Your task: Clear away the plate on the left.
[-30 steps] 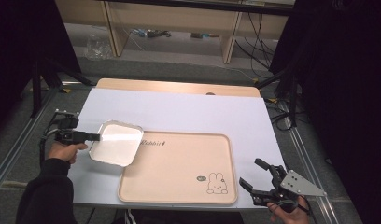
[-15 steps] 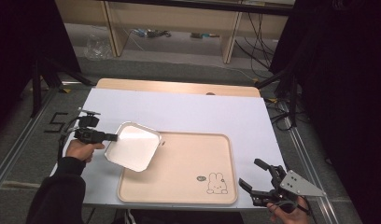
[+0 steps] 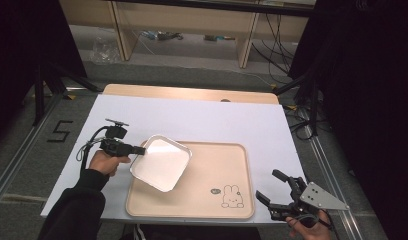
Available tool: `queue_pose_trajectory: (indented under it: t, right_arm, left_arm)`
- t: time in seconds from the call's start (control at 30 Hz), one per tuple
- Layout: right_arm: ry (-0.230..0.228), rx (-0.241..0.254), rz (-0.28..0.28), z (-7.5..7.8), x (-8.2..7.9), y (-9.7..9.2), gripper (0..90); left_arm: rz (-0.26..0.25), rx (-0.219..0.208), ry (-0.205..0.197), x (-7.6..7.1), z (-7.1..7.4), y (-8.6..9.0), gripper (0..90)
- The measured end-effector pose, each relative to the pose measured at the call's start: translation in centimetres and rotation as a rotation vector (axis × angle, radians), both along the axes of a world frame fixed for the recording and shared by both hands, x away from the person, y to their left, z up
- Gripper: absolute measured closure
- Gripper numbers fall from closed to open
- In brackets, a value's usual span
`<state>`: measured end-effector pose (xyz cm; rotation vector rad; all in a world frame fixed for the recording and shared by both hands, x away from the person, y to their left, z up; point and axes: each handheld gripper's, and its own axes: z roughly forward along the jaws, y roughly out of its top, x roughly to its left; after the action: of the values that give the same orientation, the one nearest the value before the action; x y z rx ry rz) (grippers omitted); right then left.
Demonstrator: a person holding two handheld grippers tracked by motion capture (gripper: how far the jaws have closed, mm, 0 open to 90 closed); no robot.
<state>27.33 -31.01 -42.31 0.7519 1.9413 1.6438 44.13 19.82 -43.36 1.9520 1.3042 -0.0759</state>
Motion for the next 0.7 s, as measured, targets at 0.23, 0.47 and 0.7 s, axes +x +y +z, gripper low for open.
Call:
queue_pose_trajectory:
  t: [0.23,0.47,0.7]
  right_arm:
    - [0.028,0.027,0.003,0.0,-0.2,0.0,16.1]
    - [0.034,0.027,0.009,0.0,-0.1,0.0,16.1]
    - [0.03,0.029,0.012,-0.1,-0.1,0.1,16.1]
  left_arm:
    - [-0.087,0.036,0.008,-0.2,-0.3,-2.8,88.3]
    - [-0.17,0.062,0.015,-0.4,-0.7,-5.5,88.3]
    - [-0.18,0.062,0.02,-0.8,-1.2,-7.5,88.3]
